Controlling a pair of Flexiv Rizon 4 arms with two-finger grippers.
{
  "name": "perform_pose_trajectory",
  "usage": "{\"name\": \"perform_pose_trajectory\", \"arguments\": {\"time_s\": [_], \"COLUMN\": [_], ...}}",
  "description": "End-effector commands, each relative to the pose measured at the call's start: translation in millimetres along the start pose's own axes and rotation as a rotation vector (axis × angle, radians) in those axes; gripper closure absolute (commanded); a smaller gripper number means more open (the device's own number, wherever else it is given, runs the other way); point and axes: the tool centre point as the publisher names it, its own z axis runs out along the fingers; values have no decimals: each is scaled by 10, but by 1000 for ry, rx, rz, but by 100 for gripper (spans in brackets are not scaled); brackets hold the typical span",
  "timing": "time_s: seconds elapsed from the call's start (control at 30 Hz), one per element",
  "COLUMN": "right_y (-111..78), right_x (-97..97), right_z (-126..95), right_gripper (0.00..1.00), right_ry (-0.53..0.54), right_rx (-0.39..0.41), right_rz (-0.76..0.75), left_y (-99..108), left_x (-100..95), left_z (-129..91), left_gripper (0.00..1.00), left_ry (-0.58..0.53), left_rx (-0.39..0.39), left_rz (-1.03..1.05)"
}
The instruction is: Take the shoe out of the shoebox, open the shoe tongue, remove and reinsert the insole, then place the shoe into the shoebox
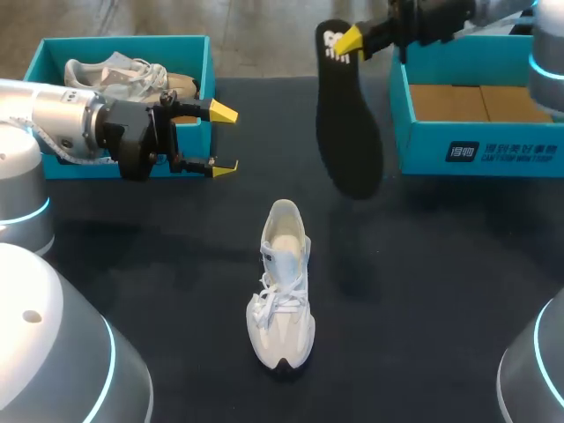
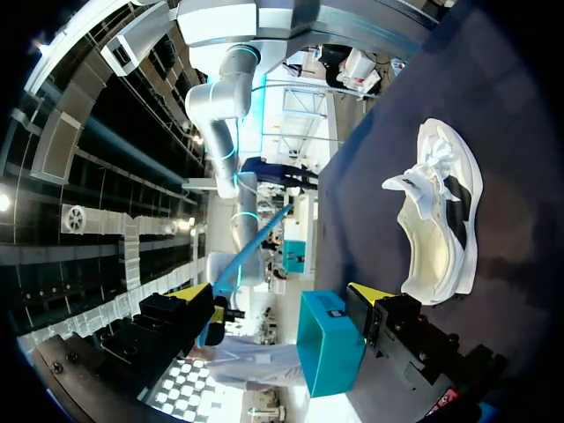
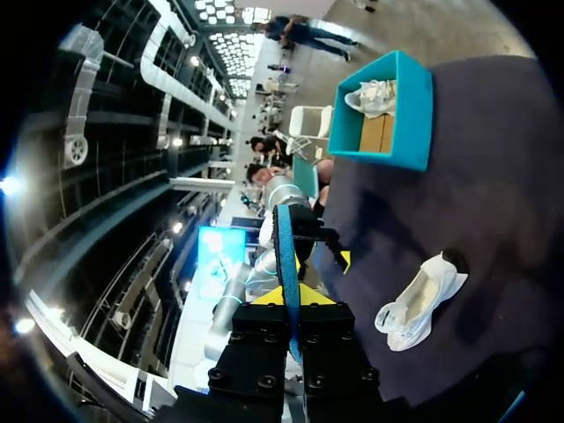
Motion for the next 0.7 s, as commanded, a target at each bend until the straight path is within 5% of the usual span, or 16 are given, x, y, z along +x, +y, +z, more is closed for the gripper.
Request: {"name": "perform_pose_trajectory", "arguments": {"time_s": [0.03, 0.7], "right_y": [236, 404], "right_x": [-188, -352], "right_z": [84, 557], "right_gripper": [100, 100], "right_ry": [29, 32], "right_rx": [14, -41], "right_rz": [39, 316], "left_y": [-6, -6], "left_x": [5, 5], "left_z": [7, 7], "left_gripper": [0, 0], "left_ry": [-2, -2], "left_rx": [-3, -3], "left_rz": [2, 2]}}
